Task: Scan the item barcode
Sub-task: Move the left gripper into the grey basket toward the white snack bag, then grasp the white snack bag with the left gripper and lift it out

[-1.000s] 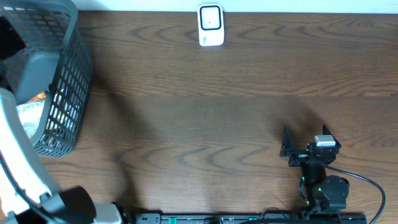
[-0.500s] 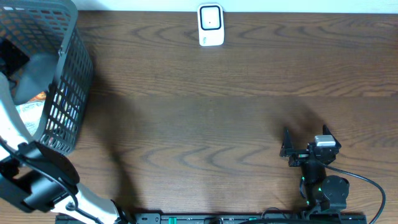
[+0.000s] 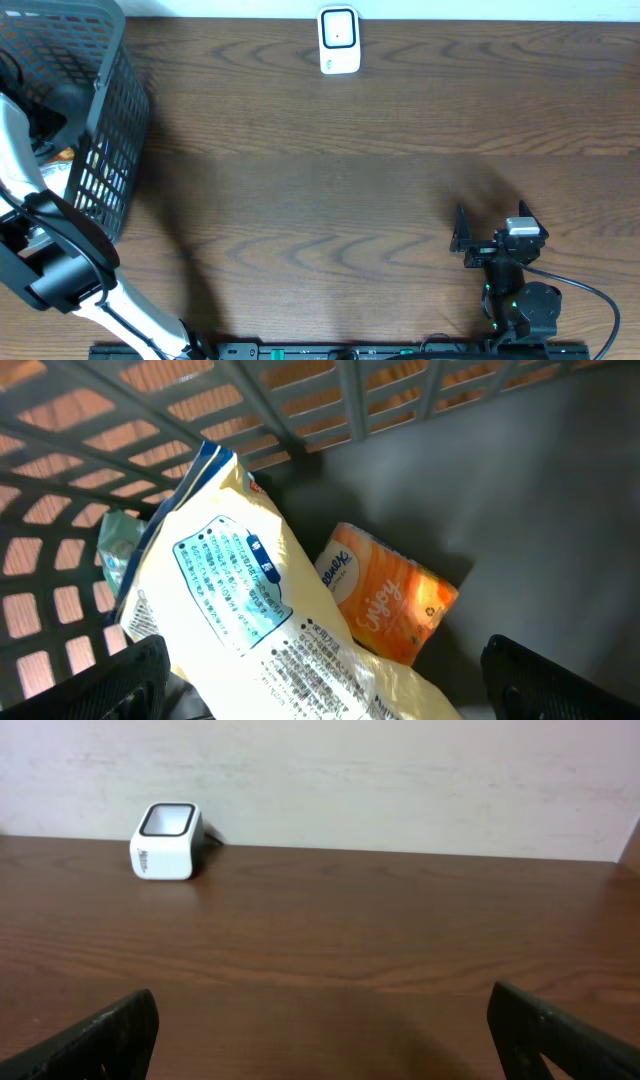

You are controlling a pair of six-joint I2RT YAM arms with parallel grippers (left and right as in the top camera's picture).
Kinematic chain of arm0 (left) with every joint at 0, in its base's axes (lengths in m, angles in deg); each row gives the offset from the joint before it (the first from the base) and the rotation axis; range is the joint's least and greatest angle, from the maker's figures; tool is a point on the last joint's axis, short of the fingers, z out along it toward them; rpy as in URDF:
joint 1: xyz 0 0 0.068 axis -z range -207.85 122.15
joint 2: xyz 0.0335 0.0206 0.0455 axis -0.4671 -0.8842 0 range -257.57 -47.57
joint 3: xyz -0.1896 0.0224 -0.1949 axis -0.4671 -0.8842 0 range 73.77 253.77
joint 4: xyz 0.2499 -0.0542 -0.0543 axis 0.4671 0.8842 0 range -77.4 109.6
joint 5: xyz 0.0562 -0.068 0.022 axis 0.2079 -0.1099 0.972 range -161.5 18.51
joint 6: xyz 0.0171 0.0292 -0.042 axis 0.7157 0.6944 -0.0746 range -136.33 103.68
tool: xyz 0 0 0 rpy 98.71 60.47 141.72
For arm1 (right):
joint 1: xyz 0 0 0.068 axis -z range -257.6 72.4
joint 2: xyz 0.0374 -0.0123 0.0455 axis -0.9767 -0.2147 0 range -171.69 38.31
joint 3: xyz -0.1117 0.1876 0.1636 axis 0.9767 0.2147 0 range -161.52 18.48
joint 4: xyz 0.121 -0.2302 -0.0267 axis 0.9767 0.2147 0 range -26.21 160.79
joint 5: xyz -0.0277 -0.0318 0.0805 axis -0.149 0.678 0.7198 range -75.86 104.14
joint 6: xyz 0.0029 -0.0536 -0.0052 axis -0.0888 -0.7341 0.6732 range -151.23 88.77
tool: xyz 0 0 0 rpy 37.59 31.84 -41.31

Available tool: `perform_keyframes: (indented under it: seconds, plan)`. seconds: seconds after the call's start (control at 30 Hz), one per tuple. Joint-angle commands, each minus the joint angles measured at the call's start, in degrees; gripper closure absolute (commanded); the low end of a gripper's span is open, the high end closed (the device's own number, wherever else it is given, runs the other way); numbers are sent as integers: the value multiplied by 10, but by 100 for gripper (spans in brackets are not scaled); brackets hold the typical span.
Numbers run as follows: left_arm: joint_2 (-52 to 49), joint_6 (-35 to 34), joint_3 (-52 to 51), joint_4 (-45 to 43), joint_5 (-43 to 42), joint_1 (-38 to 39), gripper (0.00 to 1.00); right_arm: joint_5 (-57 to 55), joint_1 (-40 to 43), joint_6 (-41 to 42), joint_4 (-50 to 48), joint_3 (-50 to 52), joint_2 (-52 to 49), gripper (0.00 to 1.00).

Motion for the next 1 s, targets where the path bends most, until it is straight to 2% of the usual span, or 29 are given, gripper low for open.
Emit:
perform_keyframes:
  seconds: [0.0, 0.17, 0.53, 0.6, 0.73, 0.8, 0.87, 0.93, 0.97]
  plan:
    - [-19, -49, -8, 4, 16, 1, 3, -4, -2, -7, 3, 1, 3, 1]
    - [-39, -74, -13, 18, 16, 1, 2, -4, -2, -7, 3, 1, 3, 1]
    - [-85, -73, -15, 48, 16, 1, 0, -4, -2, -7, 3, 1, 3, 1]
    - [-86, -73, -15, 50, 16, 1, 16, -4, -2, -7, 3, 1, 3, 1]
    - [-86, -73, -15, 55, 16, 1, 23, -4, -2, -7, 3, 1, 3, 1]
    - [-86, -73, -15, 61, 16, 1, 32, -4, -2, -7, 3, 1, 3, 1]
    - [-86, -73, -15, 67, 16, 1, 51, -4, -2, -7, 3, 1, 3, 1]
    - [-86, -73, -15, 72, 15, 1, 81, -4, -2, -7, 3, 1, 3, 1]
    - [-85, -73, -15, 75, 15, 1, 92, -4, -2, -7, 3, 1, 3, 1]
